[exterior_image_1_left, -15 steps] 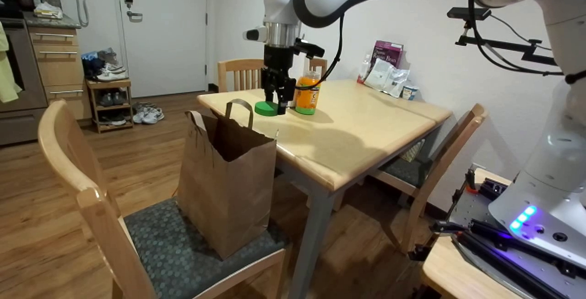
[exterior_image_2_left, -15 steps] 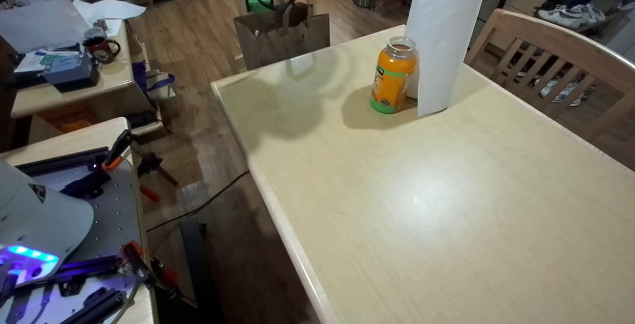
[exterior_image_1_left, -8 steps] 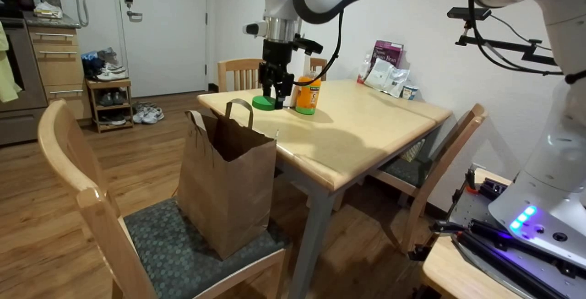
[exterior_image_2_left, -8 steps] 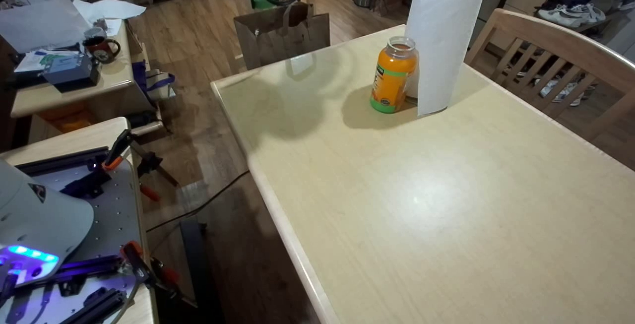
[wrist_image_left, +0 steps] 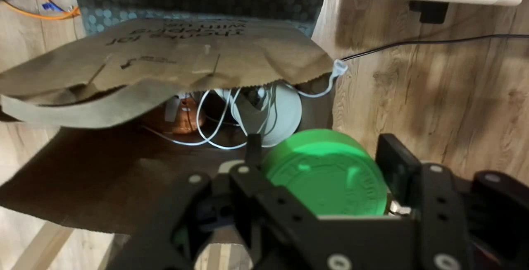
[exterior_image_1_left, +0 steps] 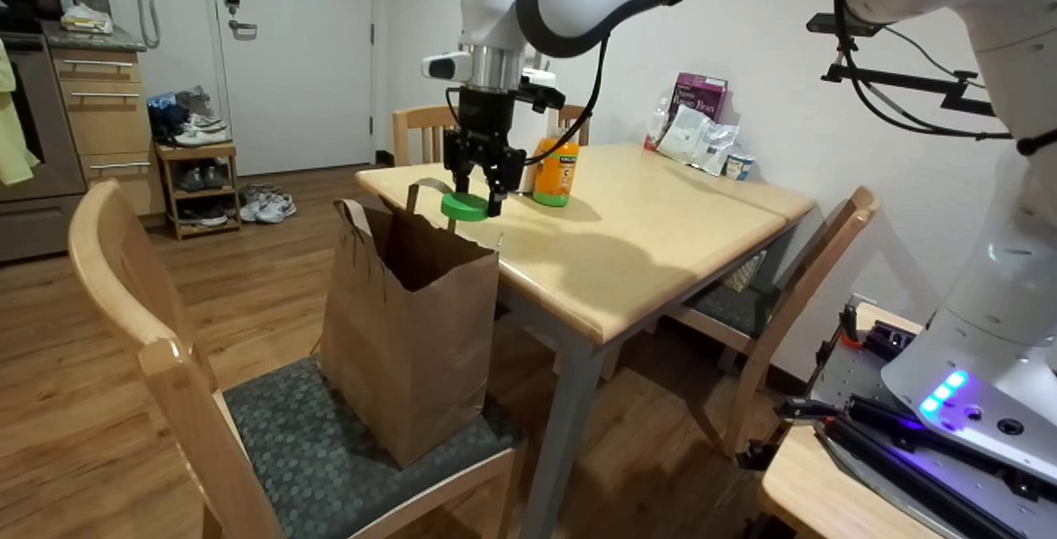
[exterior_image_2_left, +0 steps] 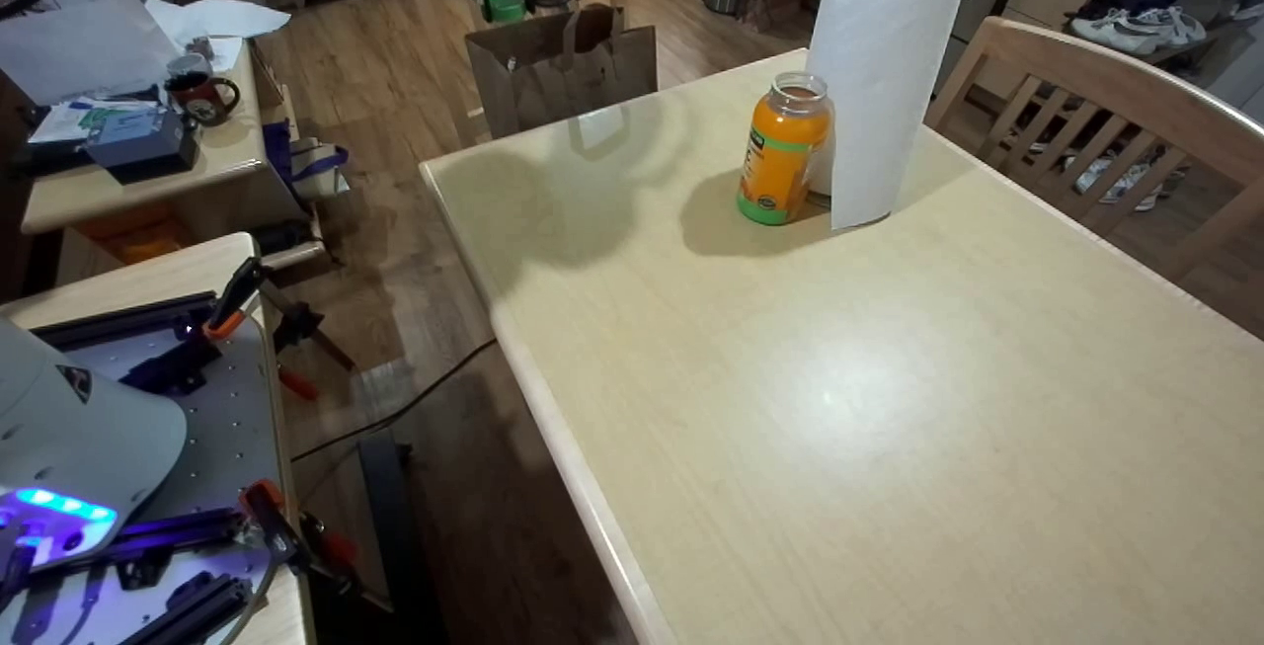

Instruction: Put the green lid in the brown paper bag

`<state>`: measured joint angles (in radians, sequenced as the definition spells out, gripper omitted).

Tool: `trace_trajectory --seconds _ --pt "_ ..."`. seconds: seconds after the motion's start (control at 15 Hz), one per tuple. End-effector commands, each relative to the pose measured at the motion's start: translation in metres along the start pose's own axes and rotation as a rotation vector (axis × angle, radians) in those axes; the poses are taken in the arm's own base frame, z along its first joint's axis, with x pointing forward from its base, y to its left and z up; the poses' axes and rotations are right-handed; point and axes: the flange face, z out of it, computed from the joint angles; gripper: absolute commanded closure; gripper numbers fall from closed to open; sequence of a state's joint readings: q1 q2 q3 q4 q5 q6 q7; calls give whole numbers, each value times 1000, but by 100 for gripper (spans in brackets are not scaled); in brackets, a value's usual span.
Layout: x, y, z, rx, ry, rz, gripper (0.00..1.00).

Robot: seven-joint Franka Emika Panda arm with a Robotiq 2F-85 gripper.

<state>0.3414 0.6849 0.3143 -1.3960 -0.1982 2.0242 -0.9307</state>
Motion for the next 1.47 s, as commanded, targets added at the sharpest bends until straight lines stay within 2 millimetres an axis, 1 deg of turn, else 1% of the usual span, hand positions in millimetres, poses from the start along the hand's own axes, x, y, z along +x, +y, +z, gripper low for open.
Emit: trace_trajectory --seconds 0.0,0.2,0.27,0.4,0.47,0.67,0.8,0.93,1.13,1.4 --pt "35 -3 4 21 -34 -150 55" --pt "68 -14 12 37 -90 -250 55" --pt "75 -15 17 46 -103 -268 55" --pt "78 -14 27 72 -107 -286 55" --pt "73 -10 34 82 -113 -288 55" --pt "51 16 56 66 -131 -303 55" --pt "36 32 67 48 -153 -305 55" --pt "26 45 77 42 -122 -315 55" --pt "19 54 91 63 -83 -328 55" --pt "19 56 106 98 -68 -326 55"
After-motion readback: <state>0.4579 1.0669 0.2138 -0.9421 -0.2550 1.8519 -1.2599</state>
